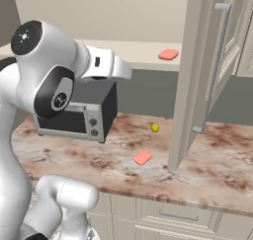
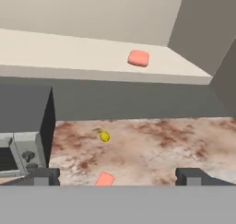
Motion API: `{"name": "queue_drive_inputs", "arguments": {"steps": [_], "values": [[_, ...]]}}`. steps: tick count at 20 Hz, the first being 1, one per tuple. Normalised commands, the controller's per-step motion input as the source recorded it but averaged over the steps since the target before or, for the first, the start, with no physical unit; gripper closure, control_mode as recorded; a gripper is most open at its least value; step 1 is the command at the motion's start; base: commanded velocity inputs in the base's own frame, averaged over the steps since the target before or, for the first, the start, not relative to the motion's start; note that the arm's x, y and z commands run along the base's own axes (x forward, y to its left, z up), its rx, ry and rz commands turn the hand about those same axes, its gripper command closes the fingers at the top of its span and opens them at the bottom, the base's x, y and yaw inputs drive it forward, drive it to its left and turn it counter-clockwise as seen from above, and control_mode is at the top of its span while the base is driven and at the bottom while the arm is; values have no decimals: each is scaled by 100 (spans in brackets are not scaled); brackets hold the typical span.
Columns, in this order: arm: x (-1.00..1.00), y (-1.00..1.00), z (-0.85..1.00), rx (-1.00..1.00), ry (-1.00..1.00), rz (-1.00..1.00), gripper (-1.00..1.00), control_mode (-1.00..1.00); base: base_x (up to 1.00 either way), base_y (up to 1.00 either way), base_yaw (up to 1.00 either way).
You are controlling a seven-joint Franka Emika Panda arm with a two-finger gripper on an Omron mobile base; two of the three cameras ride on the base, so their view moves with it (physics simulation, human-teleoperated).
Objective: Pick the bar soap and bar soap from the cabinet and place them on the counter.
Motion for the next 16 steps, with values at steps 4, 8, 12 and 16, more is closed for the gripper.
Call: {"name": "queue_drive_inputs", "arguments": {"steps": [4, 8, 12, 16], "values": [[-6, 8, 28, 12, -19, -8, -100, -100, 0, 0, 0], [0, 8, 6, 7, -11, -7, -100, -100, 0, 0, 0], [14, 7, 5, 0, 5, -4, -100, -100, 0, 0, 0], [16, 3, 30, -6, 9, -5, -100, -100, 0, 0, 0]]}}
